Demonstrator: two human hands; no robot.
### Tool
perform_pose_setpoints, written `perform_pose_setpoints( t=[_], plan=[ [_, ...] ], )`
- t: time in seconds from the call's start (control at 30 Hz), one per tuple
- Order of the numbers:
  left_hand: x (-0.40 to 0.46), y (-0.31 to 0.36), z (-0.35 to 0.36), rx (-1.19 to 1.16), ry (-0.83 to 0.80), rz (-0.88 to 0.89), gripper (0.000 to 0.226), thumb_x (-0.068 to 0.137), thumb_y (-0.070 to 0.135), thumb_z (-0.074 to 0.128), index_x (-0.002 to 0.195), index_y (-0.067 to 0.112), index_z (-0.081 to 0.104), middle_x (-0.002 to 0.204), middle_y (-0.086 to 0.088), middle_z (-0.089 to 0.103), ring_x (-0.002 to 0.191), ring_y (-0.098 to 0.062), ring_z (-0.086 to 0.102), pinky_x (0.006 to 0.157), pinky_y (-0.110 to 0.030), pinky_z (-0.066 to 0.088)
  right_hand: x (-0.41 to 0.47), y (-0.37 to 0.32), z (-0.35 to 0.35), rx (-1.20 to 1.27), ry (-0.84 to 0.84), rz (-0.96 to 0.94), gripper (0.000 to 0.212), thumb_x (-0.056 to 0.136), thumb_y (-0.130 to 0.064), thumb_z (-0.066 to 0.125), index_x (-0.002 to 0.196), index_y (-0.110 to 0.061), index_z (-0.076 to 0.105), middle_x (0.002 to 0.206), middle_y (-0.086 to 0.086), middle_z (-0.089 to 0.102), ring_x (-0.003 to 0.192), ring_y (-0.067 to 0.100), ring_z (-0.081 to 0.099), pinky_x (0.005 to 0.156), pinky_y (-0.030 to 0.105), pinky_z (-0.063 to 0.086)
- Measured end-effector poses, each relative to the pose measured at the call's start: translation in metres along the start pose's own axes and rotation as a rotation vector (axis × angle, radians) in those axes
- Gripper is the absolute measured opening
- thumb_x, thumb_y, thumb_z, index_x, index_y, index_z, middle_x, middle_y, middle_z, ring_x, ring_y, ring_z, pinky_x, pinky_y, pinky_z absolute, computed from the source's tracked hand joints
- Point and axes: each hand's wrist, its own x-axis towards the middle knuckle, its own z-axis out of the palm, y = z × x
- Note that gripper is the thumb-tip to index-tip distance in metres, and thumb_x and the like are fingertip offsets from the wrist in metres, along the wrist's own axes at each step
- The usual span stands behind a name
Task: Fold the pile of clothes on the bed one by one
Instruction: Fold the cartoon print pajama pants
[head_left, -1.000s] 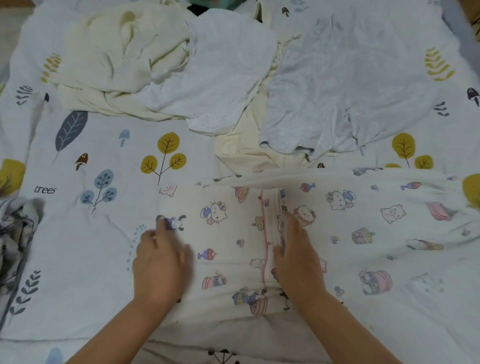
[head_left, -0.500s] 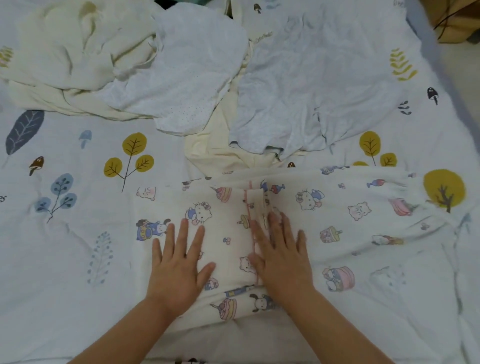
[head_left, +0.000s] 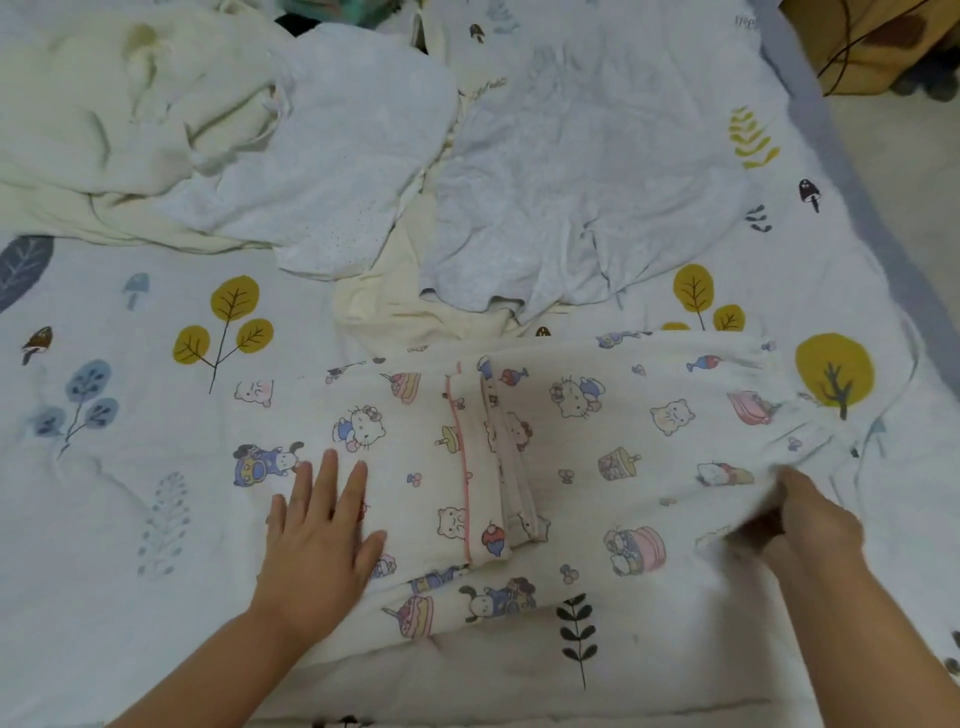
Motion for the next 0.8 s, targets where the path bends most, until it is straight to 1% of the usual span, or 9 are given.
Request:
perform_pose_setpoints(
  t=[0.07,0.13,0.23,0.33,0.4,0.5,0.67,0.73,0.8],
  plan=[
    [-0.003,-0.001,-0.003,-0.009,-0.016,-0.002,0.074,0.088,0.061,0.015,0.149,0.021,0.004,0.157,-0.005,-0.009,0.145,-0.028,-0.007,0.116,-0.046,0.006,0.001,-0.01,0.002,0.12,-0.112,0.099,0.015,0.083,-0.029,0.067,0.091,-0.019,0.06,0.107,0.002,0.061,0.098,0.019,0.059,0.08,0.046,0.049],
    [-0.008,-0.002,-0.008,-0.045,-0.004,0.015,0.065,0.093,0.043,0.038,0.149,0.017,0.017,0.158,-0.009,-0.001,0.146,-0.027,0.0,0.117,-0.043,0.012,-0.002,-0.017,0.004,0.115,-0.224,0.063,0.012,0.084,-0.03,0.066,0.089,-0.02,0.063,0.11,-0.001,0.063,0.1,0.016,0.06,0.084,0.041,0.049],
    [-0.015,-0.007,-0.017,-0.122,0.048,0.043,0.058,0.09,0.033,0.045,0.143,0.011,0.035,0.155,-0.012,0.016,0.144,-0.026,0.015,0.115,-0.036,0.016,-0.03,-0.028,0.006,0.155,-0.338,-0.218,0.027,0.086,-0.013,0.061,0.113,-0.018,0.064,0.118,0.0,0.066,0.103,0.017,0.064,0.093,0.04,0.05],
    [-0.019,-0.015,-0.022,-0.194,0.042,0.034,0.055,0.092,0.026,0.051,0.143,0.015,0.034,0.156,-0.007,0.015,0.143,-0.019,0.016,0.114,-0.025,0.012,-0.084,-0.024,0.012,0.094,-0.44,-0.524,0.025,0.084,-0.003,0.058,0.097,-0.022,0.067,0.095,-0.01,0.072,0.095,0.014,0.066,0.089,0.035,0.053],
    [-0.022,-0.019,-0.025,-0.275,0.044,0.006,0.053,0.092,0.027,0.051,0.142,0.018,0.035,0.155,-0.003,0.019,0.142,-0.016,0.018,0.113,-0.023,0.014,-0.124,-0.013,0.019,-0.037,-0.482,-0.72,0.027,0.083,-0.007,0.061,0.092,-0.032,0.065,0.087,-0.02,0.07,0.09,0.005,0.066,0.078,0.022,0.055],
    [-0.027,-0.02,-0.034,-0.448,0.059,-0.024,0.047,0.093,0.023,0.052,0.138,0.02,0.041,0.151,0.002,0.028,0.139,-0.013,0.026,0.115,-0.026,0.019,-0.184,0.015,0.036,-0.128,-0.504,-0.969,0.024,0.078,-0.016,0.063,0.084,-0.037,0.054,0.076,-0.035,0.061,0.069,-0.016,0.056,0.055,0.0,0.041],
    [-0.025,-0.022,-0.059,-0.919,0.094,-0.215,0.021,0.098,0.026,0.043,0.113,0.034,0.055,0.13,0.009,0.054,0.117,-0.006,0.047,0.099,-0.021,0.031,-0.24,0.09,0.07,-0.261,-0.568,-1.259,0.032,0.069,-0.017,0.057,0.096,-0.028,0.044,0.073,-0.014,0.061,0.064,0.011,0.055,0.056,0.021,0.041],
    [-0.018,-0.024,-0.07,-1.213,0.096,-0.346,0.03,0.1,0.033,0.034,0.103,0.029,0.064,0.13,-0.002,0.058,0.106,-0.013,0.057,0.092,-0.024,0.039,-0.251,0.115,0.081,-0.411,-0.675,-1.382,0.028,0.072,-0.02,0.056,0.098,-0.02,0.046,0.088,0.005,0.069,0.073,0.018,0.063,0.062,0.017,0.041],
    [-0.012,-0.028,-0.079,-1.608,-0.048,-0.396,0.05,0.094,0.052,0.028,0.099,0.022,0.067,0.12,-0.015,0.063,0.097,-0.025,0.065,0.083,-0.03,0.044,-0.252,0.139,0.09,-0.694,-0.785,-1.463,0.038,0.064,-0.012,0.074,0.099,-0.009,0.058,0.111,0.014,0.068,0.096,0.025,0.068,0.079,0.02,0.048]
  ],
)
